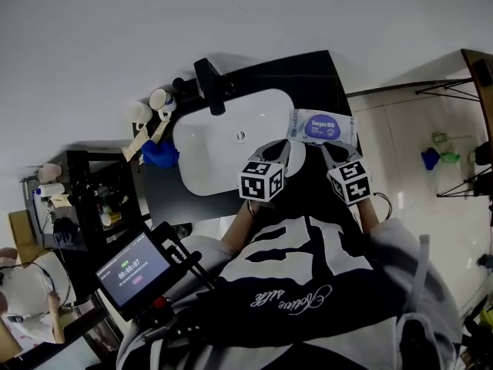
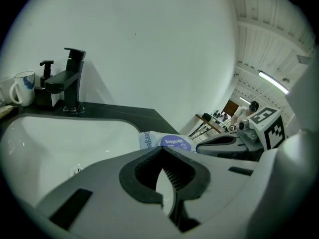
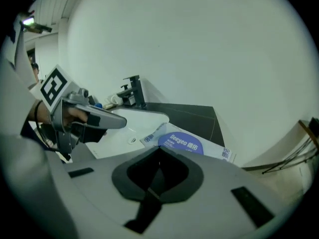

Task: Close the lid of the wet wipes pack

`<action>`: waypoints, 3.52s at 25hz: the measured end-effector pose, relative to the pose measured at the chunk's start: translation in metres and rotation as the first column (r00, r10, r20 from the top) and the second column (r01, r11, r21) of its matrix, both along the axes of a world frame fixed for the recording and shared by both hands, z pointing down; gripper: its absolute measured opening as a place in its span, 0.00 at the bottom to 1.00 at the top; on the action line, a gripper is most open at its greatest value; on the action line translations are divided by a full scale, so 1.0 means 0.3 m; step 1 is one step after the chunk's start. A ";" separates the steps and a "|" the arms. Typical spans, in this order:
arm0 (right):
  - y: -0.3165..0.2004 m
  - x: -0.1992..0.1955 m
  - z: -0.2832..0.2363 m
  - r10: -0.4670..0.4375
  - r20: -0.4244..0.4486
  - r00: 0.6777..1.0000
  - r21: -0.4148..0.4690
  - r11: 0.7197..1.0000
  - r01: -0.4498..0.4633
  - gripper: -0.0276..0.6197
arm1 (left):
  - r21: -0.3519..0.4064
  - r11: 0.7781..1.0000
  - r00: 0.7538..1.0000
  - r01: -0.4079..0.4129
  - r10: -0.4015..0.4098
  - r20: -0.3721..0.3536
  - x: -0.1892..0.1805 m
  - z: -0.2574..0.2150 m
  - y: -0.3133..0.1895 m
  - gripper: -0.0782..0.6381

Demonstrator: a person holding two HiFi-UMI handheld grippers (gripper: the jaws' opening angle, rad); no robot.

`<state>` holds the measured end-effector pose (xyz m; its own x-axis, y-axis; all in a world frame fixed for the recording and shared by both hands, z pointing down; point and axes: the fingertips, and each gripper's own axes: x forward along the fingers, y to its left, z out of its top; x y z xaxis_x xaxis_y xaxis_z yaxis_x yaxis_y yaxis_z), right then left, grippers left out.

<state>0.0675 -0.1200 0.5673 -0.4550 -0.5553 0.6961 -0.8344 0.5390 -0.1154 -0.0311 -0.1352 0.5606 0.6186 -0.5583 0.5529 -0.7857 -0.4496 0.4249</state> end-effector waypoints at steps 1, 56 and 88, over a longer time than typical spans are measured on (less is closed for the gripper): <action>0.011 -0.005 -0.016 0.030 0.031 0.999 0.005 1.000 -0.030 0.04 | 0.004 1.000 1.000 -0.010 0.010 -0.004 -0.003 -0.007 0.012 0.11; 1.294 -0.138 -0.189 0.321 0.450 0.833 0.076 0.916 -0.394 0.04 | 0.092 0.974 0.977 -0.209 0.212 -0.024 -0.041 -0.133 1.276 0.11; 1.331 -0.555 -0.385 0.379 0.442 0.813 0.130 0.870 -0.476 0.04 | 0.169 0.947 0.952 -0.273 0.291 -0.096 -0.430 -0.312 1.306 0.11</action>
